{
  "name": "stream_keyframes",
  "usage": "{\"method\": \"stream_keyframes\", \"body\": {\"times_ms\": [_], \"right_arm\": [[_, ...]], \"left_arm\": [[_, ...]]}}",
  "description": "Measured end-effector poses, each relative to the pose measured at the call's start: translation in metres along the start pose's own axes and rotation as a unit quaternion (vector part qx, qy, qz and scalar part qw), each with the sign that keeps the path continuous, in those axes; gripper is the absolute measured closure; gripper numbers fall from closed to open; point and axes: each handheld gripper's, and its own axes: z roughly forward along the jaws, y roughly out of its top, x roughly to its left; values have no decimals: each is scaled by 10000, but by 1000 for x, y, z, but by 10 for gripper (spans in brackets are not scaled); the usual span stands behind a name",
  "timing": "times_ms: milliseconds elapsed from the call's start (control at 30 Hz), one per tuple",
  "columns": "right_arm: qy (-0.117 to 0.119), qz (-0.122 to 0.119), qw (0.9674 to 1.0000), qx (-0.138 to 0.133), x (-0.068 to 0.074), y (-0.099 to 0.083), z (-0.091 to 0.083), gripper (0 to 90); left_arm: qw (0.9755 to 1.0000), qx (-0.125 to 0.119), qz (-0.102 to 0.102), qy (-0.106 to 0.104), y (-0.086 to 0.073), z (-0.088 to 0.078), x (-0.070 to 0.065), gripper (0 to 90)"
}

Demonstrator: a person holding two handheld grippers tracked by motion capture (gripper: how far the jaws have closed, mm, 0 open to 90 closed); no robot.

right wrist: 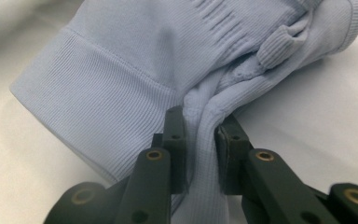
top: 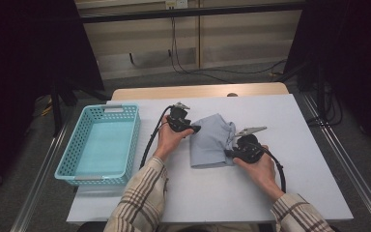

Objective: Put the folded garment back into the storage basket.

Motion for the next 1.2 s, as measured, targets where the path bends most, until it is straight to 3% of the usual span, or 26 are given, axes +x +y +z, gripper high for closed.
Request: {"method": "stream_keyframes", "body": {"times_ms": [33, 100, 133, 200, 300, 333, 367, 433, 500, 567, 633, 667, 700, 733, 767, 867, 1033, 1100, 1133, 1200], "right_arm": [[-4, -29, 10000, 10, 0, 0, 0, 771], [-61, -68, 10000, 34, 0, 2, 0, 772], [-71, 55, 9999, 71, 2, 2, 0, 773], [-135, -65, 9999, 67, 3, 2, 0, 777], [-138, -44, 9999, 74, 3, 2, 0, 784], [-131, -51, 9999, 69, 3, 2, 0, 787], [-123, -28, 9999, 54, 3, 2, 0, 789], [-129, 60, 9999, -8, 4, 2, -1, 793], [-100, 116, 9999, -15, 6, 1, -1, 794], [-157, -3, 9998, -102, 5, 1, -2, 797], [-164, -14, 9998, -97, 5, 1, -2, 798], [-128, 18, 9998, -135, 6, 2, -4, 799], [-128, 18, 9998, -135, 6, 2, -4, 799], [-130, -10, 9998, -139, 6, 2, -5, 799], [-121, 34, 9998, -159, 8, 2, -6, 799], [-173, -39, 9995, -244, 9, 3, -9, 800], [-180, -28, 9993, -339, 12, 4, -13, 801], [-167, 144, 9990, -385, 15, 5, -19, 801], [-164, -13, 9986, -502, 14, 6, -19, 801], [-151, 11, 9985, -518, 16, 6, -21, 802]], "left_arm": [[10000, -15, 3, -75, -1, 1, 1, 458], [9994, -19, -187, -276, -2, 2, 3, 533], [9992, -87, -219, -310, -3, 4, 3, 578], [9990, -93, -236, -374, -3, 3, 0, 681], [9990, -162, -216, -365, -5, 2, -2, 725], [9979, -200, -241, -569, -5, 3, 0, 739], [9989, -217, -169, -378, -6, 2, -1, 749], [9990, -244, -120, -355, -6, 1, -1, 760], [9989, -266, -197, -321, -4, -1, -3, 766], [9991, -270, -102, -321, -4, -1, -4, 768], [9986, -359, -194, -343, -4, -1, -3, 768], [9977, -375, -168, -532, -4, -2, -2, 768], [9988, -361, -83, -329, -3, -4, -4, 768], [9987, -388, -136, -289, -3, -5, -6, 768], [9988, -392, -40, -297, -2, -7, -5, 768], [9982, -507, -189, -256, -3, -8, -8, 769], [9972, -679, -214, -237, -2, -13, -11, 771], [9973, -671, -179, -231, -1, -18, -12, 772], [9969, -715, -256, -222, 0, -19, -14, 772], [9970, -742, -145, -188, 1, -23, -15, 772]]}}
